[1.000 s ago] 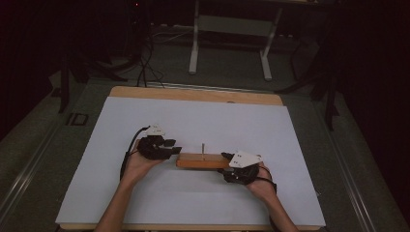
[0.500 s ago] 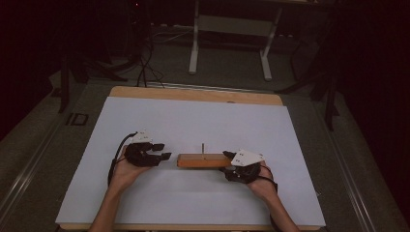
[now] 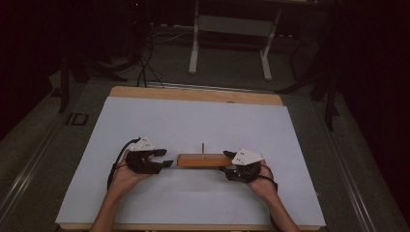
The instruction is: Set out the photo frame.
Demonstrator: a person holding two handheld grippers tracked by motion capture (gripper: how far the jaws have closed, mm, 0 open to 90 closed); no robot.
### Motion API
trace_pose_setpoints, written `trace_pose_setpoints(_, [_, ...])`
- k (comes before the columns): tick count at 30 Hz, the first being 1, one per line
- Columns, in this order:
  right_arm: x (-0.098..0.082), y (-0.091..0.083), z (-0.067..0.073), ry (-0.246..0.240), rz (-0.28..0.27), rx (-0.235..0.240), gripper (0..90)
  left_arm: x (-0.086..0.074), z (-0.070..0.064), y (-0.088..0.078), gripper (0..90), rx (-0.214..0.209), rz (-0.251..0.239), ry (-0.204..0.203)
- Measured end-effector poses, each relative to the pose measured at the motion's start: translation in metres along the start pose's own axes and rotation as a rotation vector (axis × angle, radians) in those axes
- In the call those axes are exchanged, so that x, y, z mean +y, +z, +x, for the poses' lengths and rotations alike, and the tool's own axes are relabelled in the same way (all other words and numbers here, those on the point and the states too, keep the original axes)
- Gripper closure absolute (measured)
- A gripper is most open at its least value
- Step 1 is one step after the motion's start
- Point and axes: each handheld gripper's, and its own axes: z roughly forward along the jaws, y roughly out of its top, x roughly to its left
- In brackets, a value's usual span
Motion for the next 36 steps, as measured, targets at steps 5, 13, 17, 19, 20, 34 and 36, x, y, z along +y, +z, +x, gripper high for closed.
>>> trace_pose_setpoints(5, [-0.001, 0.000, -0.002, 0.021, -0.005, 0.010, 46.0, 0.004, -0.012, 0.010, 40.0, 0.016, 0.025, 0.065])
trace_pose_setpoints(13, [-0.001, 0.000, -0.004, 0.032, -0.009, 0.019, 45.7, 0.008, -0.024, 0.020, 39.9, 0.044, 0.022, 0.126])
trace_pose_setpoints(17, [-0.002, 0.001, -0.005, 0.039, -0.014, 0.024, 45.3, 0.009, -0.028, 0.026, 42.0, 0.063, 0.003, 0.134])
trace_pose_setpoints(19, [-0.002, 0.001, -0.005, 0.042, -0.014, 0.027, 45.1, 0.010, -0.032, 0.032, 42.2, 0.080, -0.007, 0.143])
trace_pose_setpoints(20, [-0.002, 0.001, -0.005, 0.042, -0.014, 0.027, 45.1, 0.011, -0.032, 0.033, 42.4, 0.081, -0.009, 0.145])
trace_pose_setpoints(34, [-0.011, 0.003, -0.014, 0.100, -0.040, 0.043, 45.6, 0.012, -0.034, 0.037, 49.5, 0.122, -0.047, 0.153])
trace_pose_setpoints(36, [-0.013, 0.004, -0.016, 0.111, -0.040, 0.047, 46.0, 0.013, -0.034, 0.037, 50.2, 0.131, -0.045, 0.161])
